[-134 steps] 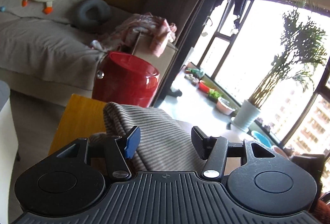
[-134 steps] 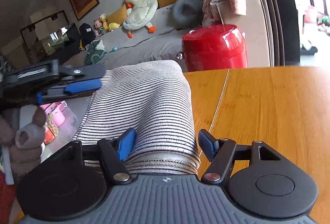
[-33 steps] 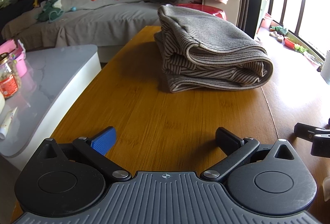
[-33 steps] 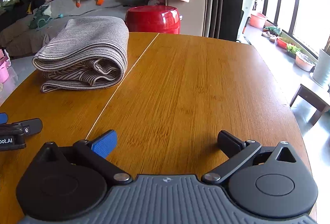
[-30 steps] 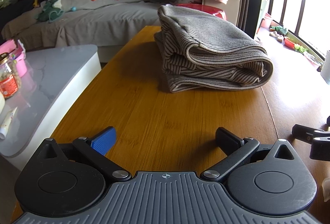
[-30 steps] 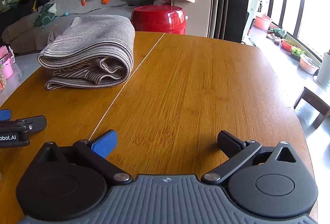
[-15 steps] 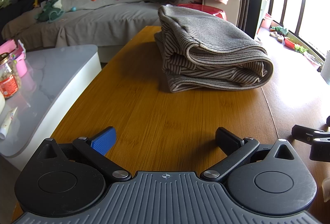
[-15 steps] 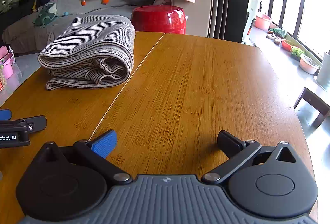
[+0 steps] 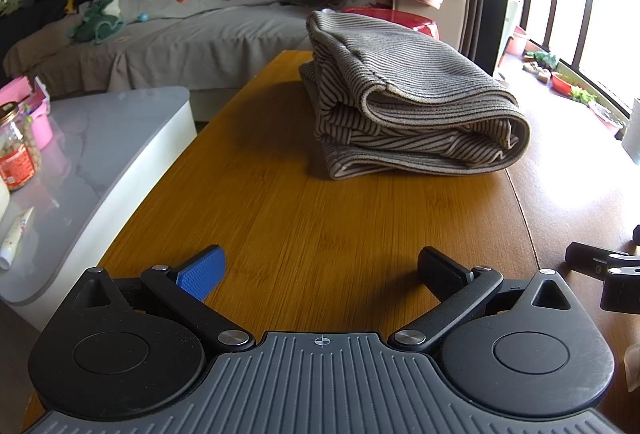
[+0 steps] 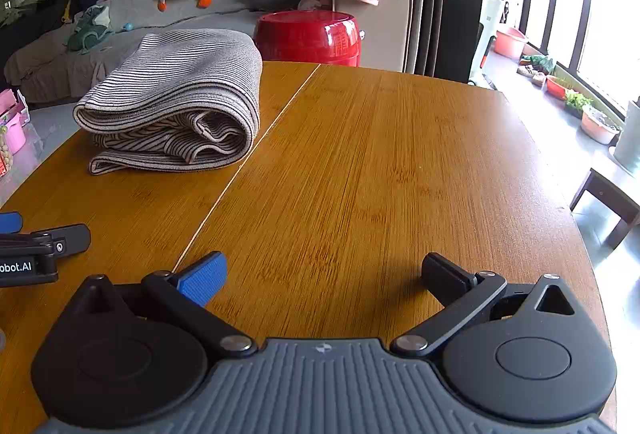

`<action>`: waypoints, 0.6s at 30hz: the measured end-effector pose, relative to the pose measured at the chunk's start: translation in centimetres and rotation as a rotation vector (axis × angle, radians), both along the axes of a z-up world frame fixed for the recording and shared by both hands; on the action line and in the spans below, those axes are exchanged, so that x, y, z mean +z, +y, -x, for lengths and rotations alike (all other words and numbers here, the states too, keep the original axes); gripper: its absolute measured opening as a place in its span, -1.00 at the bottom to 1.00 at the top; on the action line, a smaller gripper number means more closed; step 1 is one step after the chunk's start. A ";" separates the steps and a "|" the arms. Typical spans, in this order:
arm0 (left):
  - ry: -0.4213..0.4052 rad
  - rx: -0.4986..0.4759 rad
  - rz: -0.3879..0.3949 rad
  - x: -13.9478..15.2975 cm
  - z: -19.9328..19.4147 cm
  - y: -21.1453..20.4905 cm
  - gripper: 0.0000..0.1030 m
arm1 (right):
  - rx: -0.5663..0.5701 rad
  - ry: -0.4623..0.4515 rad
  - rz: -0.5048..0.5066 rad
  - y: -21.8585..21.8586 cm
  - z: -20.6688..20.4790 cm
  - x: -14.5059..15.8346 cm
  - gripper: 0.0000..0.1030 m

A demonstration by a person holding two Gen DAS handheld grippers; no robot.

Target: Fold clothes

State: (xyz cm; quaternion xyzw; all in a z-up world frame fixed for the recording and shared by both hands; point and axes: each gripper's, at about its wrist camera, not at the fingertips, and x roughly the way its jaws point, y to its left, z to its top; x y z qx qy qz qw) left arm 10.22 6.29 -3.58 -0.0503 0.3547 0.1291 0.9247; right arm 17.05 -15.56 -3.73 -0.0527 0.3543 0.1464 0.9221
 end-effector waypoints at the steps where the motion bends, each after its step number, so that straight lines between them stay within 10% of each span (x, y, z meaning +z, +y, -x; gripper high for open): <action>1: 0.000 0.000 0.000 0.0 0.0 0.0 1.00 | 0.000 0.000 0.000 0.0 0.0 0.0 1.00; 18: -0.004 0.000 0.004 0.0 0.1 0.0 1.00 | -0.001 0.000 -0.001 0.0 0.1 0.0 1.00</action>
